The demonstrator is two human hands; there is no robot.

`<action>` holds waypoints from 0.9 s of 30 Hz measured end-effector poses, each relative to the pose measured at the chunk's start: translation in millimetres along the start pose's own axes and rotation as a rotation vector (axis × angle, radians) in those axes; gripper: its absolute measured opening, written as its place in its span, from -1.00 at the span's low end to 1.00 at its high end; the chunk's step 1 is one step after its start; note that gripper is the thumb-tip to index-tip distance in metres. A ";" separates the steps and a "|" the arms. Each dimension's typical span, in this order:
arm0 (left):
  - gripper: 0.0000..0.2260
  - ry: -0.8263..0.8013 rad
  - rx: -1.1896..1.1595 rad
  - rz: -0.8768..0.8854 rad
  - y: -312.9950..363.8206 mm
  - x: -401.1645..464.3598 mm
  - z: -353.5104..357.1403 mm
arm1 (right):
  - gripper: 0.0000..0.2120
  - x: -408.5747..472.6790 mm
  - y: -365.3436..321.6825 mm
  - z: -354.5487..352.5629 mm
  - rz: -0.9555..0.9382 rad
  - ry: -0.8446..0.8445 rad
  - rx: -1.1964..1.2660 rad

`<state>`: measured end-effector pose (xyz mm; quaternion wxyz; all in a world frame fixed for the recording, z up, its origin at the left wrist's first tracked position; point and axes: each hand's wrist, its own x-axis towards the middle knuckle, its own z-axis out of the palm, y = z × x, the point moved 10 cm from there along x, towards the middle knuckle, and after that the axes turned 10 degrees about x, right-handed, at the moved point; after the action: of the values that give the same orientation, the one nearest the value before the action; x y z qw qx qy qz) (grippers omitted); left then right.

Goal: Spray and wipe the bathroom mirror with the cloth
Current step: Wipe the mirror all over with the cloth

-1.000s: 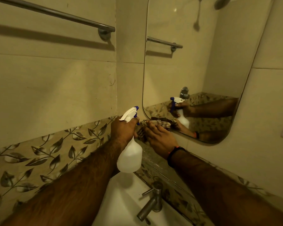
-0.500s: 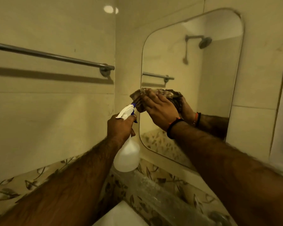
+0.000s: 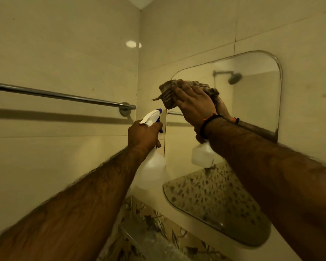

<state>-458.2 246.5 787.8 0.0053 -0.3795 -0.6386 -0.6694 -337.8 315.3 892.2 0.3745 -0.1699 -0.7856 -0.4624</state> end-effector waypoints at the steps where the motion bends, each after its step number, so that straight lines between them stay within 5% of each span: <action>1: -0.55 0.001 0.001 0.002 0.2 2.6 -0.4 | -0.47 5.9 4.0 -0.8 0.003 0.010 -0.006; 12: -0.55 0.000 0.020 -0.029 -29.5 17.9 -3.2 | -0.54 49.2 49.6 8.3 0.135 -0.046 -0.094; 27: -0.58 -0.003 0.074 -0.120 -80.2 11.9 -8.8 | -0.42 35.4 -3.1 58.6 0.078 -0.143 -0.041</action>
<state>-510.5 259.5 726.5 -0.0219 -0.3409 -0.6845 -0.6440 -388.5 360.9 899.7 0.3314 -0.2406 -0.7936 -0.4500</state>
